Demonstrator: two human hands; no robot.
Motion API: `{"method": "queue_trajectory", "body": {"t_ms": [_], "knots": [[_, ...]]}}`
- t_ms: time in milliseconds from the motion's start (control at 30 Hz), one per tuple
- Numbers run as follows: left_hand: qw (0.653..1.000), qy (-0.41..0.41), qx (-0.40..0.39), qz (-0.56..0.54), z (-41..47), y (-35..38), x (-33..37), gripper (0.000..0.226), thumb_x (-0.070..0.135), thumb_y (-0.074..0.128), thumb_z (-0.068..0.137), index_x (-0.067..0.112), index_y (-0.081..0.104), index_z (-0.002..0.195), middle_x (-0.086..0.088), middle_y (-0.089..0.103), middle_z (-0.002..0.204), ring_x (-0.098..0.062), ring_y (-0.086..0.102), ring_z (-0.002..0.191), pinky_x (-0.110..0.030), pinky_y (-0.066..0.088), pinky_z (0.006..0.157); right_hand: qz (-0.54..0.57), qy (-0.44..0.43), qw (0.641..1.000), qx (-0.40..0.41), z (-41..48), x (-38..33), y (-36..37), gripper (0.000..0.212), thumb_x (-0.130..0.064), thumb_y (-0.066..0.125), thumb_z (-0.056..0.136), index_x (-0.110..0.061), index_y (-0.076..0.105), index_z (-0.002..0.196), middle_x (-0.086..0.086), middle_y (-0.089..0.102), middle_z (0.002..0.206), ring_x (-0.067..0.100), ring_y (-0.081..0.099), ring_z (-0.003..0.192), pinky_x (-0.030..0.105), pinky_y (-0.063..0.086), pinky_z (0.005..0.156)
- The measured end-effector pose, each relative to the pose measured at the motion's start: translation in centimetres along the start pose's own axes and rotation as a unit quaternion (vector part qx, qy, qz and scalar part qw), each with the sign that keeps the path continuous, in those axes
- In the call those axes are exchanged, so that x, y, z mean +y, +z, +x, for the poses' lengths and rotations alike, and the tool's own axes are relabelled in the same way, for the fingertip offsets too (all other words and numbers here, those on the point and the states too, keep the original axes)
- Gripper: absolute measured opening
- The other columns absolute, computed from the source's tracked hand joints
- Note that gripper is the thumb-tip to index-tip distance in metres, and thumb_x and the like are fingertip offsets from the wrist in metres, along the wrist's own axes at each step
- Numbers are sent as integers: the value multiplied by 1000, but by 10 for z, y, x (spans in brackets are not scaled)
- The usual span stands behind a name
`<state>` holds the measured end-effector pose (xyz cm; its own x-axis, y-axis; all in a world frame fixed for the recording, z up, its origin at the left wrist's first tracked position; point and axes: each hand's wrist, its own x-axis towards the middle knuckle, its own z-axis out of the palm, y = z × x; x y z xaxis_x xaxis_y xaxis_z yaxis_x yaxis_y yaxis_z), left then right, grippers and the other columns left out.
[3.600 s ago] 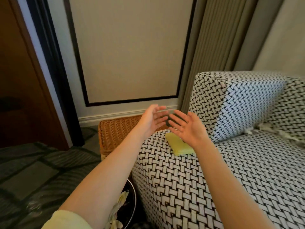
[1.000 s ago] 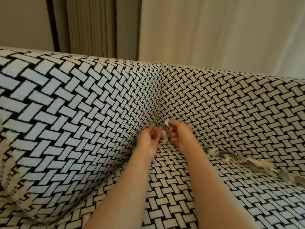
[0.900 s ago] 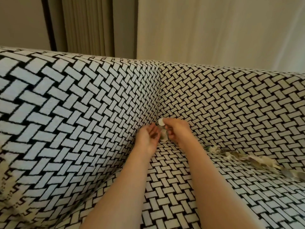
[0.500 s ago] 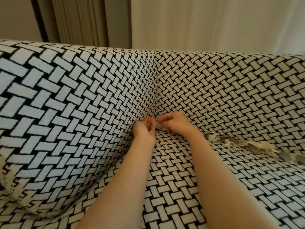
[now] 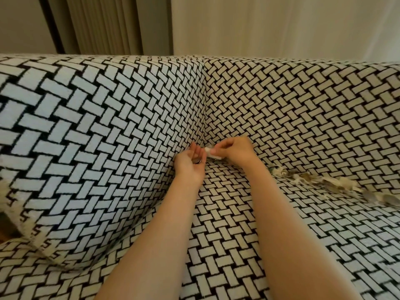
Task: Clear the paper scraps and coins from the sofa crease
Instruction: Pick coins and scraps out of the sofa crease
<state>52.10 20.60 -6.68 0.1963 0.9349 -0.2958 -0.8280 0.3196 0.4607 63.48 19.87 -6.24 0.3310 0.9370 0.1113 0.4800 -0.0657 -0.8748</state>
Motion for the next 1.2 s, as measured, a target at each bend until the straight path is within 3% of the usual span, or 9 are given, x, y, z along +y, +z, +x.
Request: {"method": "queue_trajectory", "body": {"t_ms": [67, 200, 400, 533, 700, 800, 867, 1000, 1200], "knots": [[1000, -6, -4, 9, 0, 0, 0, 29, -3, 27, 95, -4, 50, 112, -8, 52, 89, -17, 51, 90, -26, 41, 91, 18, 21, 999, -29, 1, -1, 0, 6, -14, 72, 78, -11, 70, 82, -2, 63, 76, 10, 53, 57, 16, 49, 53], [1000, -17, -4, 21, 3, -3, 2, 31, -2, 26, 95, -4, 53, 109, -8, 51, 87, -16, 51, 81, -26, 40, 91, -5, 43, 998, -39, 3, 5, 0, 15, 2, 65, 82, 0, 70, 96, 8, 63, 90, 11, 56, 62, 18, 52, 64], [999, -14, -9, 28, -1, -2, 3, 39, -1, 25, 96, -6, 45, 129, -10, 53, 110, -23, 50, 111, -29, 38, 99, -83, 3, 993, -85, -1, 3, 1, 20, -12, 73, 76, -11, 72, 96, -1, 61, 101, 11, 50, 99, 21, 42, 81], [999, -8, -6, 39, -3, -1, 2, 39, 1, 25, 96, -7, 44, 129, -12, 53, 107, -23, 52, 107, -30, 36, 103, -10, -14, 999, 27, 1, 2, -6, 15, -7, 66, 83, -8, 71, 97, -1, 63, 83, 10, 55, 75, 20, 49, 71], [999, -13, -20, 37, -10, 1, 3, 38, 2, 23, 98, -9, 40, 130, -18, 49, 129, -28, 45, 126, -34, 37, 103, 67, -26, 995, -66, -3, -9, -7, 19, -2, 66, 81, -8, 67, 100, 3, 64, 76, 9, 56, 58, 7, 41, 42], [999, -22, -25, 32, -11, 1, 3, 39, 2, 23, 98, -8, 37, 133, -14, 53, 113, -28, 45, 127, -34, 38, 101, 56, -39, 995, -71, -1, -8, 1, 5, -9, 63, 86, -14, 63, 86, 1, 64, 66, 5, 58, 48, 9, 37, 38], [999, -39, -27, 20, -8, -1, 5, 39, 2, 23, 98, -8, 39, 132, -16, 53, 116, -26, 47, 124, -32, 40, 99, 71, -22, 997, -30, 4, -6, -1, 14, -12, 53, 92, -14, 63, 83, -1, 62, 63, 2, 53, 41, 14, 38, 40], [999, -46, -17, 0, -2, -2, 5, 37, -2, 24, 96, -9, 43, 127, -14, 52, 89, -21, 54, 90, -28, 45, 89, -95, 19, 994, 59, 11, 6, -6, 21, -17, 56, 86, -7, 68, 73, 4, 56, 64, 14, 46, 58, 26, 44, 56], [999, -44, -6, 0, 1, -3, 3, 35, -4, 25, 97, -8, 45, 125, -13, 49, 84, -17, 51, 73, -27, 46, 88, -317, 33, 947, -47, 12, 10, 10, 30, -38, 51, 87, -19, 68, 104, 3, 64, 94, 21, 59, 91, 30, 46, 76]]}}
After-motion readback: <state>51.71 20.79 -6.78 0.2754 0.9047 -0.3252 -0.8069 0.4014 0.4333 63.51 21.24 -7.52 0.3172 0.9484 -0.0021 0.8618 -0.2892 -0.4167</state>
